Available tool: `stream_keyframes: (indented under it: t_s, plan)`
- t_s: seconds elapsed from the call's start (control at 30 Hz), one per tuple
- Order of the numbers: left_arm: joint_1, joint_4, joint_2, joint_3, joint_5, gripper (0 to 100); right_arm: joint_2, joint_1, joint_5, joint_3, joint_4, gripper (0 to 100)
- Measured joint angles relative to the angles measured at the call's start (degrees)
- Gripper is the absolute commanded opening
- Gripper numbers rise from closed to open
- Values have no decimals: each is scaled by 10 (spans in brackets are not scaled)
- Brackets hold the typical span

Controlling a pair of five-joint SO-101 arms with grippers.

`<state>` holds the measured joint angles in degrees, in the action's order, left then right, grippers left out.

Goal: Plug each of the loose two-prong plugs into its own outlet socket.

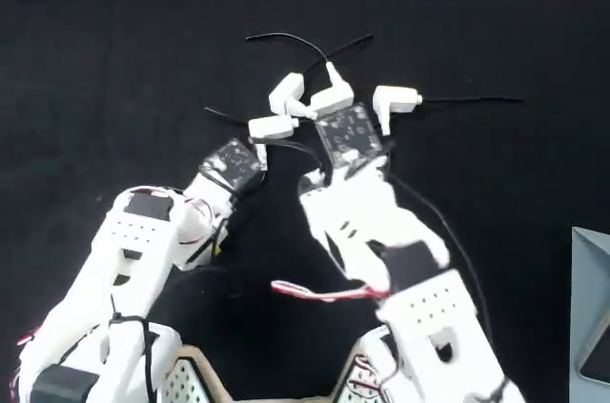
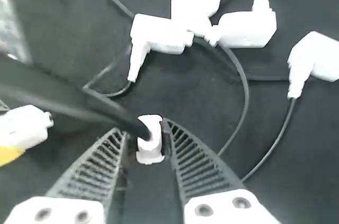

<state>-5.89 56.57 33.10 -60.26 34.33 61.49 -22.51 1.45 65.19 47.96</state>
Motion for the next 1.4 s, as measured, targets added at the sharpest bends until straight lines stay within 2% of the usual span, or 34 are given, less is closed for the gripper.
stream_keyframes:
  t_s: [0.1, 0.27, 0.4, 0.6, 0.83, 1.03, 1.2, 1.4]
  plan:
    - [-5, -3, 0, -2, 13, 334, 58, 10, 1, 0, 18, 14]
    - [-4, -3, 8, -3, -17, 328, 91, 14, 1, 24, 5, 14]
    - [22, 13, 9, 25, -31, 328, 82, 14, 11, 25, 0, 14]
    - [131, 105, 26, 117, -70, 328, 57, 4, 13, 25, 0, 13]
    - [327, 114, 102, 93, -150, 328, 52, -129, 10, 26, 7, 13]
    - [480, 23, 121, -27, -215, 328, 50, -224, 0, 37, -17, 12]
    - [549, -26, 127, -78, -251, 328, 21, -292, -18, 47, -61, 12]
    - [558, -30, 126, -78, -272, 328, -93, -338, -30, 47, -156, 12]
